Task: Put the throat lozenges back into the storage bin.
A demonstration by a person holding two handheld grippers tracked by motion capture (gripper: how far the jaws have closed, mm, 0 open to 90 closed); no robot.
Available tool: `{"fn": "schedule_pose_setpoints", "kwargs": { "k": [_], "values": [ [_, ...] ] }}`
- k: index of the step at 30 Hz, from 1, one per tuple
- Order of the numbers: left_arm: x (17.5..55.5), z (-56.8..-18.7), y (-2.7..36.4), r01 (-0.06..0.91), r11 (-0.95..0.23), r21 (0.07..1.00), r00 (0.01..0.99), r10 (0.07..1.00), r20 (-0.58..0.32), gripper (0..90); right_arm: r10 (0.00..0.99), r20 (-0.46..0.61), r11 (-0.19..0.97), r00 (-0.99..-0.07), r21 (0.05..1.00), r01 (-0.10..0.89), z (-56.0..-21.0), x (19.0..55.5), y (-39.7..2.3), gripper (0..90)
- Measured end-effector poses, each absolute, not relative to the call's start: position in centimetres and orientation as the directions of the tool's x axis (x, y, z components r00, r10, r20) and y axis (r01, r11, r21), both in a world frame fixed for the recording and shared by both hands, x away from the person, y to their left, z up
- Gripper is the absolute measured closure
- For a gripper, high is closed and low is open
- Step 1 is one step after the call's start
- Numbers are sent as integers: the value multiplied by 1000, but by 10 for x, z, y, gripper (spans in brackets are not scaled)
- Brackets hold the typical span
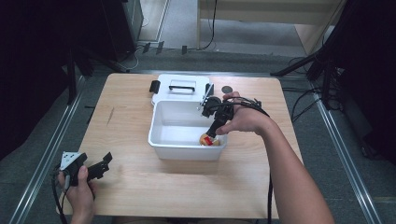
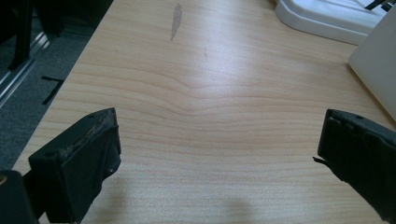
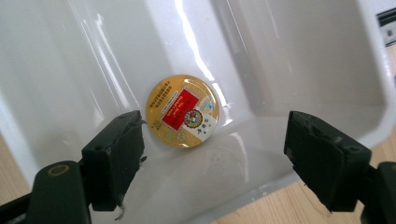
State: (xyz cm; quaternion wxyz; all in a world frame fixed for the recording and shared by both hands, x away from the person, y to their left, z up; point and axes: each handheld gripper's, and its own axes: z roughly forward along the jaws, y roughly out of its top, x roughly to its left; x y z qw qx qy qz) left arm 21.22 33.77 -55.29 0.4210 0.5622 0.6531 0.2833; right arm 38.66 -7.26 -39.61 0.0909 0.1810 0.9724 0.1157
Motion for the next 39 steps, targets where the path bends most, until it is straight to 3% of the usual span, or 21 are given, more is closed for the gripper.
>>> {"fn": "schedule_pose_setpoints", "kwargs": {
  "k": [23,39],
  "values": [
    [210,-552,335,460,177,870,16,978,-208,0,459,-158,845,-874,380,375,-359,377,-114,197],
    [210,-552,335,462,171,870,18,979,-202,0,557,-142,783,-818,419,461,-363,375,-154,194]
  ]
}}
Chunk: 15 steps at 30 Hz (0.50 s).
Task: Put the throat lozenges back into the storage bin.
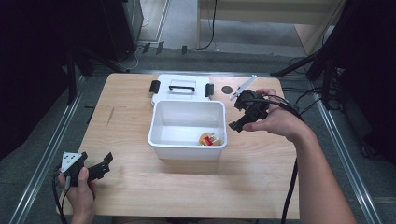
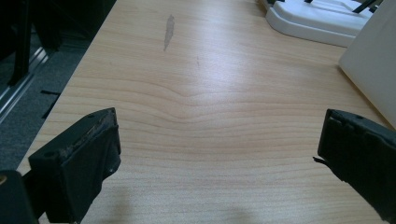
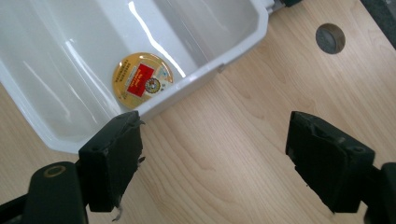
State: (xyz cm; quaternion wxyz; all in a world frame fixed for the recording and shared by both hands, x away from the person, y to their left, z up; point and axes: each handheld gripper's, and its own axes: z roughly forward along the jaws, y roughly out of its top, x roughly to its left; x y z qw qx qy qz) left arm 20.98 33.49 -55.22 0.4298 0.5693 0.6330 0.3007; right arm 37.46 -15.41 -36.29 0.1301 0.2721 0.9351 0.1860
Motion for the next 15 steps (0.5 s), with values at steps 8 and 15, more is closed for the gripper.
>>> {"fn": "schedule_pose_setpoints", "kwargs": {
  "k": [8,15],
  "values": [
    [210,-552,335,463,169,870,19,980,-201,0,615,-122,740,-779,429,517,-373,372,-177,195],
    [210,-552,335,463,171,870,17,979,-202,0,648,-113,711,-753,445,545,-383,370,-191,195]
  ]
}}
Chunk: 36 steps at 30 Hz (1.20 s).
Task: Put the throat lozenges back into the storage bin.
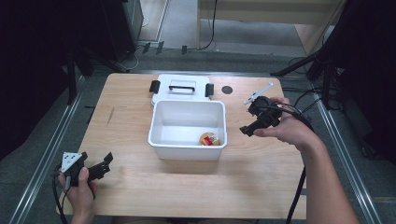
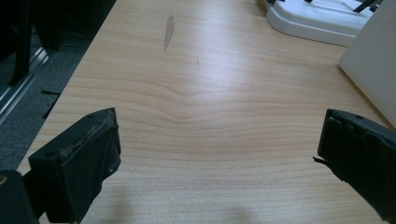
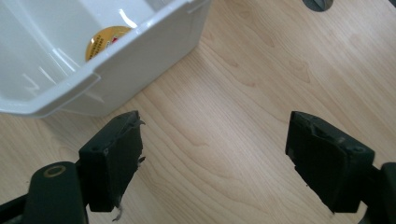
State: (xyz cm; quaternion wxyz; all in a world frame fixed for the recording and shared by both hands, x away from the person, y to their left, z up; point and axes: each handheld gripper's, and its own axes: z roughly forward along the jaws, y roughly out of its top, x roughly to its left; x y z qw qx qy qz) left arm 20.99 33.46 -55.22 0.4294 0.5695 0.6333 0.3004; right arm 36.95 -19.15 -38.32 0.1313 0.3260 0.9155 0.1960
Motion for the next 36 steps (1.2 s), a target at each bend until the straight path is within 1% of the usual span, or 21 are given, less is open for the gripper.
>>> {"fn": "schedule_pose_setpoints", "kwargs": {
  "k": [8,12,14,15,16,17,18,20,24,26,30,31,32,35,36],
  "values": [
    [210,-552,335,464,170,869,17,980,-201,0,712,-91,643,-696,482,595,-402,363,-213,188],
    [210,-552,335,465,169,869,17,980,-200,0,765,-80,589,-639,491,643,-414,356,-223,134],
    [210,-552,335,464,169,869,17,980,-199,0,774,-77,575,-628,501,647,-417,354,-226,133],
    [210,-552,334,464,169,870,17,980,-199,0,786,-74,558,-614,515,651,-419,353,-228,125],
    [210,-552,335,464,169,870,17,980,-200,0,803,-63,527,-593,540,656,-424,349,-233,84],
    [210,-552,335,464,169,870,17,980,-200,0,803,-63,527,-593,540,656,-424,349,-233,84],
    [210,-552,335,464,169,870,17,980,-200,0,820,-53,495,-570,565,660,-430,345,-238,51],
    [210,-552,334,463,169,870,17,980,-200,0,831,-41,473,-555,577,666,-432,342,-241,38],
    [210,-552,334,464,169,870,16,980,-199,0,860,-5,394,-511,641,658,-450,330,-254,0],
    [210,-552,334,464,168,870,16,980,-198,0,861,-2,388,-508,649,654,-454,327,-256,0],
    [210,-552,334,466,166,869,18,980,-197,0,880,-4,349,-474,682,643,-469,315,-262,0],
    [210,-552,334,466,164,869,18,981,-195,0,895,0,318,-445,701,638,-476,309,-266,0],
    [210,-552,334,466,164,869,18,981,-195,0,895,0,318,-445,701,638,-476,309,-266,0],
    [210,-552,334,466,166,869,17,980,-197,0,914,25,259,-405,732,630,-488,300,-275,0],
    [210,-552,334,465,165,870,19,981,-196,0,925,43,221,-377,745,629,-496,293,-282,0]
  ]
}}
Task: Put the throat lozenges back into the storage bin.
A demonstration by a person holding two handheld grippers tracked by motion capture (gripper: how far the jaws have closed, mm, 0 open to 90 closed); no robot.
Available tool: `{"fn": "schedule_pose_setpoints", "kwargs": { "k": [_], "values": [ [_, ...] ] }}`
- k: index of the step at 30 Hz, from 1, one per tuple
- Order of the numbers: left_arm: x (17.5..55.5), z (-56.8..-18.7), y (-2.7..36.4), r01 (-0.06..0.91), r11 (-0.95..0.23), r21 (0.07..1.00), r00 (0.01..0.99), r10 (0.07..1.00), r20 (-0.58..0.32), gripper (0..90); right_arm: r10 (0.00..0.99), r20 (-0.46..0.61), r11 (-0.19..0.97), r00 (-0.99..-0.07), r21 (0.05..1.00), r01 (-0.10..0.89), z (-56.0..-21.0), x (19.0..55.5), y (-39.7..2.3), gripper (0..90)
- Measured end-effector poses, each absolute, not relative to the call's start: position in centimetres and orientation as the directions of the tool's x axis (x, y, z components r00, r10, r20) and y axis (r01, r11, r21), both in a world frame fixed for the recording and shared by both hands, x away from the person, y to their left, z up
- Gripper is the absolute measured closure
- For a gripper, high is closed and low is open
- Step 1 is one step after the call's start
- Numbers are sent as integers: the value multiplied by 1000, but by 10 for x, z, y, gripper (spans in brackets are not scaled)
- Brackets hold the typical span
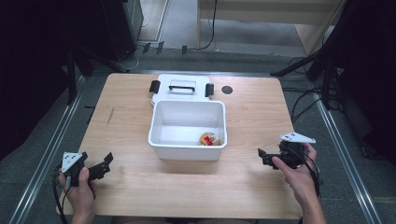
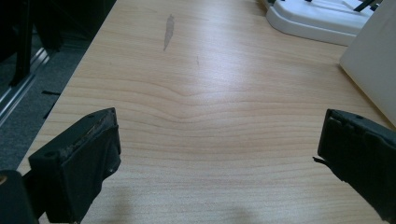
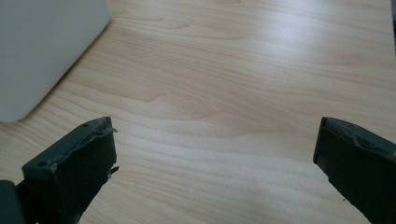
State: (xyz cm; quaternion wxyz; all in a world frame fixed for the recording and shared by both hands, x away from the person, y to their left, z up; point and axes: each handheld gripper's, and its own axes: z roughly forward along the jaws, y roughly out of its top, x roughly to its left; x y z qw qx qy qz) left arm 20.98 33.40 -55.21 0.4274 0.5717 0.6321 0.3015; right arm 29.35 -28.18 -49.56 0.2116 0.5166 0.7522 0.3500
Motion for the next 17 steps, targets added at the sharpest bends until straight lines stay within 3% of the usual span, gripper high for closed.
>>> {"fn": "schedule_pose_setpoints", "kwargs": {
  "k": [11,17],
  "values": [
    [210,-552,333,469,171,866,-6,982,-191,0,971,130,7,-203,827,562,-537,247,-326,0],
    [212,-552,332,485,165,859,-14,983,-181,0,971,164,-45,-172,838,544,-543,238,-334,0]
  ]
}}
